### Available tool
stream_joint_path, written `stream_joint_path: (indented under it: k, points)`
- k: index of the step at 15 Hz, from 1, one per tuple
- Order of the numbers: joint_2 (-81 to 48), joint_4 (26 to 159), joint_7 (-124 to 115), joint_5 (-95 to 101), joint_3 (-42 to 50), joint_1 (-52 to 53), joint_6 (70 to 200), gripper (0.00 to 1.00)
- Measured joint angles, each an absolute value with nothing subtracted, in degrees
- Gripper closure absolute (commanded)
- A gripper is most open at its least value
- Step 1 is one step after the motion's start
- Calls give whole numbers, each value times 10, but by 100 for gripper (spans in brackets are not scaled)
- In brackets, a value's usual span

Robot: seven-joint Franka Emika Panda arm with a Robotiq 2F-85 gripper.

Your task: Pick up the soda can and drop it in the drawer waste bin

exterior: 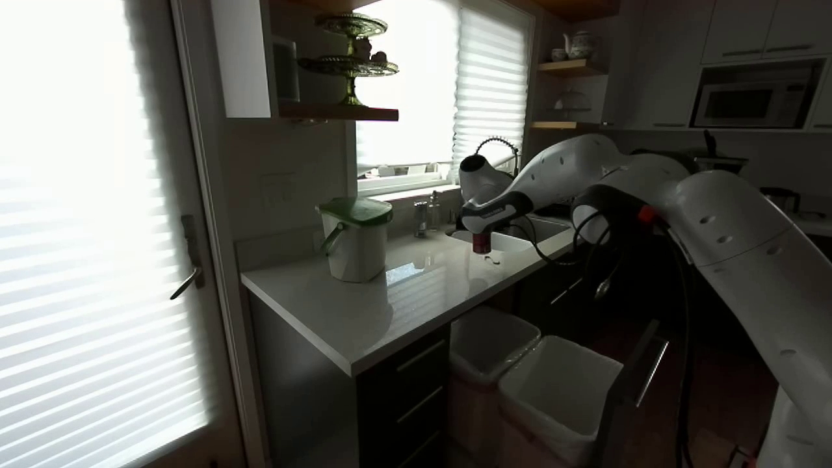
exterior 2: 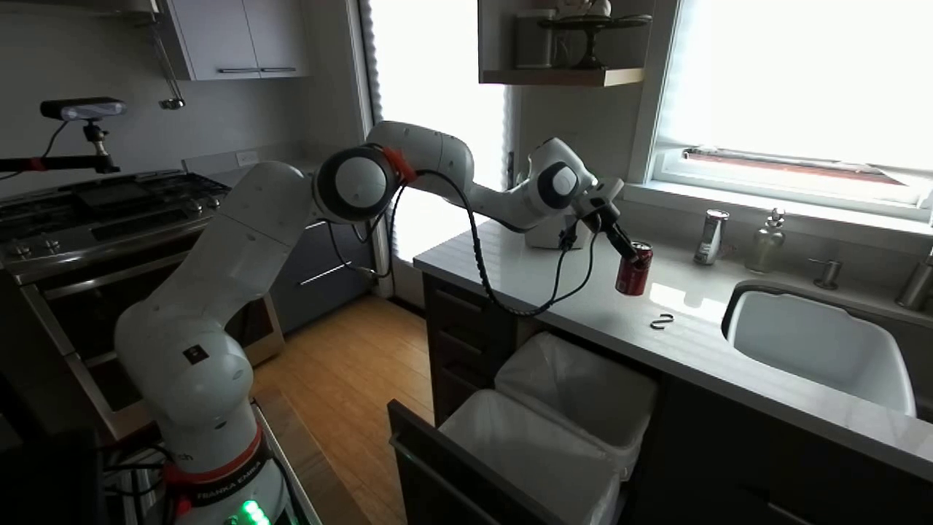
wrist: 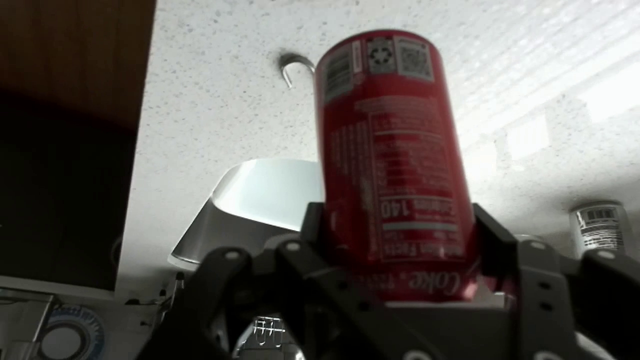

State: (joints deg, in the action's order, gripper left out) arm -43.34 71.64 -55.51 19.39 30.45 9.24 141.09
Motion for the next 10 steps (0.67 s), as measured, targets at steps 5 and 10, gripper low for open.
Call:
stream_joint_path:
  k: [5, 10]
  points:
    - [-327, 821, -555, 249, 295, 105, 1380, 56]
    - [-222, 958, -596, 311, 263, 107, 1382, 56]
